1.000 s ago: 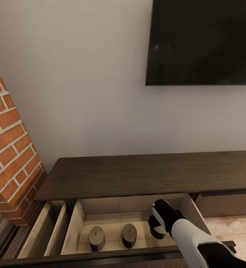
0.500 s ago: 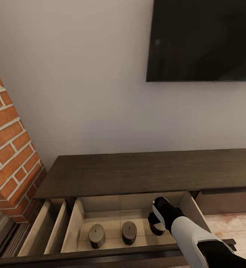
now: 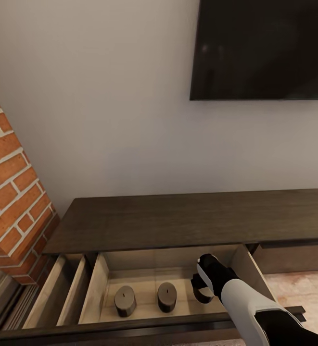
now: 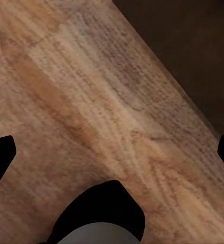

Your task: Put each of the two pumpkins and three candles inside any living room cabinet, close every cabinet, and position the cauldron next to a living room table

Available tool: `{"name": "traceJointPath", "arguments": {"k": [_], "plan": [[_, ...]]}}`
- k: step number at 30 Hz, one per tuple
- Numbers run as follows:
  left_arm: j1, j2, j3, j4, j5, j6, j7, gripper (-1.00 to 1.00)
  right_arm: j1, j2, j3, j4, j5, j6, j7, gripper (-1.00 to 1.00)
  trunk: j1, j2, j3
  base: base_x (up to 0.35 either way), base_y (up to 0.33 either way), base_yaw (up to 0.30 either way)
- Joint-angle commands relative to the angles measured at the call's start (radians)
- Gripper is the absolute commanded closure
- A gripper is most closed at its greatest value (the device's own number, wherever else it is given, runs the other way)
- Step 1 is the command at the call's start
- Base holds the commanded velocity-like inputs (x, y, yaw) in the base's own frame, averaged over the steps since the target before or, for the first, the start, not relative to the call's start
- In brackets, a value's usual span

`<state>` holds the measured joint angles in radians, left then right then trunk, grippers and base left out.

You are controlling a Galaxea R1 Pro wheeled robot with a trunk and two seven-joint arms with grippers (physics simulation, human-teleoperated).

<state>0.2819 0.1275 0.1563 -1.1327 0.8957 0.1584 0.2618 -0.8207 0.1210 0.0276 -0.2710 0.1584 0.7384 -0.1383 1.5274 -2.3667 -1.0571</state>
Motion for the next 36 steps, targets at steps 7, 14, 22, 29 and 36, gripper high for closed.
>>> {"name": "traceJointPath", "arguments": {"k": [7,14,22,29,36], "plan": [[0.0,0.0,0.0,-0.002,0.008,0.004,0.005,-1.0,-0.001,0.0,0.001,-0.003,0.003,-0.061,0.004,1.0,0.0,0.0,-0.012,0.0,0.0,0.0],[0.0,0.0,0.0,-0.001,0.007,0.004,0.005,-1.0,-0.001,0.0,0.001,0.002,0.003,-0.096,0.007,1.0,0.0,0.0,-0.023,0.0,0.0,0.0],[0.0,0.0,0.0,-0.001,0.007,0.004,0.005,-1.0,-0.002,0.0,0.002,0.004,0.003,-0.098,0.01,1.0,0.0,0.0,-0.036,0.0,0.0,0.0],[0.0,0.0,0.0,-0.001,0.007,0.004,0.005,-1.0,-0.001,0.0,0.002,0.003,0.003,-0.099,0.012,1.0,0.0,0.0,-0.048,0.0,0.0,0.0],[0.0,0.001,0.0,-0.001,0.006,0.004,0.005,-1.0,-0.002,0.0,0.002,0.003,0.003,-0.099,0.012,1.0,0.0,0.0,-0.059,0.0,0.0,0.0]]}}
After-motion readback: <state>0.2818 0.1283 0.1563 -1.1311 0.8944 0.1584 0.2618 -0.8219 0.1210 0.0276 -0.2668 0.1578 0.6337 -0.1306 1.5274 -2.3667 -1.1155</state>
